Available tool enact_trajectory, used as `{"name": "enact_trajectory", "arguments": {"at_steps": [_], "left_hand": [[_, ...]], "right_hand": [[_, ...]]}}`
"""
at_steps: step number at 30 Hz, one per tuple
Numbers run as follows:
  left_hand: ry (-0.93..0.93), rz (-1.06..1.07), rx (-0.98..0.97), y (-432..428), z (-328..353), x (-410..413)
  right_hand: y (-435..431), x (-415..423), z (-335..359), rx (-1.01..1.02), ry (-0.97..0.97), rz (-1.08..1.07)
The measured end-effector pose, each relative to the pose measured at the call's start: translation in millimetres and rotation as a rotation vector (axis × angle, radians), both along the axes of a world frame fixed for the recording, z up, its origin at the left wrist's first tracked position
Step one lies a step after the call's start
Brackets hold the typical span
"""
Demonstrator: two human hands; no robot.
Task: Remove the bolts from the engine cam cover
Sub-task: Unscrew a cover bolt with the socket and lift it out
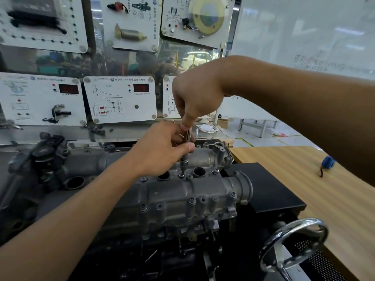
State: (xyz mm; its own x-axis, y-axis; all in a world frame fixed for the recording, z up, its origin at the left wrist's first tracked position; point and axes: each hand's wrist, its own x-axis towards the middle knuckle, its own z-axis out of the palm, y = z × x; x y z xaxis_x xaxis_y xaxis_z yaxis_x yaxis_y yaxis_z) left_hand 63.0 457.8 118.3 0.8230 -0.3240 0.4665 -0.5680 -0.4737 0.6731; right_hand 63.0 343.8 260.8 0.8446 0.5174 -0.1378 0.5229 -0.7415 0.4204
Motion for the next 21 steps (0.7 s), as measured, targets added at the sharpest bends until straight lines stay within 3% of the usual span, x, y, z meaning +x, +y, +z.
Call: {"name": "enact_trajectory", "arguments": {"at_steps": [10, 14, 18, 21], "left_hand": [[-0.209, 0.199, 0.089, -9.0, -4.9, 0.2], [-0.202, 0.176, -0.007, -15.1, -10.7, 0.5], [-0.194, 0.206, -0.051, -16.6, -13.6, 2.8], [-0.072, 0.127, -0.116, -11.1, -16.8, 2.2]], "right_hand": [[-4.0, 5.1, -1.8, -0.043, 0.044, -0.116], [-4.8, 7.8, -1.7, -0.100, 0.090, -0.186], [-3.3, 5.8, 0.6, -0.124, 0.024, -0.099], [-0.6, 4.3, 1.7, -0.102, 0.003, -0.032]]}}
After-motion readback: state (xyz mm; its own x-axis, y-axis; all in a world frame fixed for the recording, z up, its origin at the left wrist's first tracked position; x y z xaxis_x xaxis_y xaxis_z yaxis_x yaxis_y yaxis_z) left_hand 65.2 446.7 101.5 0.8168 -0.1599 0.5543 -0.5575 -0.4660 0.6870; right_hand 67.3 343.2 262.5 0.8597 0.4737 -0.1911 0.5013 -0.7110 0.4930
